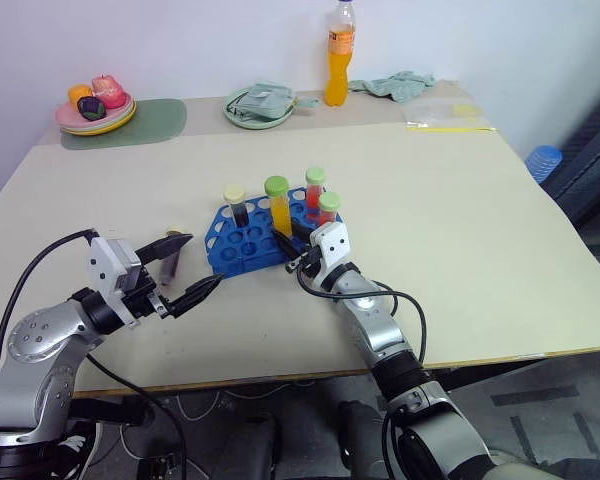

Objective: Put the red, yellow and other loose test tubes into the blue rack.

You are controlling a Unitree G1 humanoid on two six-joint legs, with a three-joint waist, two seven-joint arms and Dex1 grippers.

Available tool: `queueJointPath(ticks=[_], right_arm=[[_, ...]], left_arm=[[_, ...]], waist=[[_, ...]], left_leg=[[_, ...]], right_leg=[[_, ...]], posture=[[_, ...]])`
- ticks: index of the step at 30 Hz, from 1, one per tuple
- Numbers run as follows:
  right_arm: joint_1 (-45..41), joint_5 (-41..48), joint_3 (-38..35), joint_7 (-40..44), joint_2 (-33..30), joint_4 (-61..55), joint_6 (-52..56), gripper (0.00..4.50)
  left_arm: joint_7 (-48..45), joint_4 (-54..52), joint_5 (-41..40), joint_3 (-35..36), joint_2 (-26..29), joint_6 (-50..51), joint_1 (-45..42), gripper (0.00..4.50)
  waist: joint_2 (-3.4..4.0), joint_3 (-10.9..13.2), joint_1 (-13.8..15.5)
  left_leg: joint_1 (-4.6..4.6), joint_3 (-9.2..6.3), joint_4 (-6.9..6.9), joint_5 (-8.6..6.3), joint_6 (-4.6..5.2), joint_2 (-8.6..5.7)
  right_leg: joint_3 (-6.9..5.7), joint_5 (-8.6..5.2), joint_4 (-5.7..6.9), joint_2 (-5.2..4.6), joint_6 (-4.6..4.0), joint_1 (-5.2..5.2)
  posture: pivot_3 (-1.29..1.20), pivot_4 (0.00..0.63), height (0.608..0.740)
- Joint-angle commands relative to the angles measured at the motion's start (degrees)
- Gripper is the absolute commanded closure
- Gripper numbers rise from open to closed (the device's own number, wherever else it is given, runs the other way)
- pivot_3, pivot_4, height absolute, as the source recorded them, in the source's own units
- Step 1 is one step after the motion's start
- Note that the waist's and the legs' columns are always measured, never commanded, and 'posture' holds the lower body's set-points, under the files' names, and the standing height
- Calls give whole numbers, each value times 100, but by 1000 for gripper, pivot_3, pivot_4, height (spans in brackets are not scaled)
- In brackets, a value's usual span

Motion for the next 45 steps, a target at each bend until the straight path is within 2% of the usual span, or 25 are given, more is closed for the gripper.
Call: queueJointPath(ticks=[1,10,19,27,29,30,34,35,39,45], right_arm=[[56,107,-67,47,-14,-282,14,3649],[221,67,-50,43,-100,-386,90,3649],[-98,-7,-53,-151,71,-37,-5,3649],[42,64,-34,35,-4,-41,-31,3649],[66,126,-70,81,-13,-56,0,2633],[63,145,-75,125,-15,-62,-10,2318],[56,80,-58,130,-41,-129,-27,405],[63,74,-55,138,-54,-159,-13,71],[178,79,-96,197,-245,-457,155,71],[862,556,-22,1146,-1013,-1860,616,71]], left_arm=[[26,-202,-28,99,-2,-101,-51,0],[62,-213,-20,18,-53,-81,-121,0],[87,-214,-3,-1,-66,-70,-152,0],[161,-277,-15,3,-57,-56,-119,0],[167,-288,-17,-4,-58,-52,-120,0],[173,-292,-19,-9,-61,-45,-126,0],[178,-285,-8,-34,-72,-36,-149,0],[176,-284,-2,-43,-72,-38,-151,0],[180,-316,2,-46,-65,-27,-126,0],[249,-476,-75,147,-25,62,115,0]], waist=[[0,0,0],[0,0,2],[0,0,1],[0,0,0],[0,0,0],[0,0,1],[0,0,0],[0,0,1],[0,0,13],[0,0,33]], left_leg=[[0,0,0,0,0,0],[2,0,0,-1,1,0],[3,0,0,-1,2,0],[3,0,0,-1,1,0],[3,0,0,-1,2,1],[3,0,0,-1,2,0],[5,0,0,-2,4,0],[4,0,0,-2,4,1],[4,0,0,-2,3,0],[4,0,1,-5,8,-1]], right_leg=[[0,0,0,0,0,0],[0,0,0,0,0,2],[0,0,0,0,0,4],[0,0,0,0,0,3],[0,0,0,1,0,3],[0,0,0,1,0,4],[0,0,0,1,0,4],[0,0,0,1,0,5],[0,0,0,0,0,5],[0,0,-5,-1,0,9]], posture=[[0,150,740],[0,150,740],[0,150,740],[0,150,740],[0,150,740],[0,150,740],[0,150,740],[0,150,740],[0,150,740],[0,150,740]])
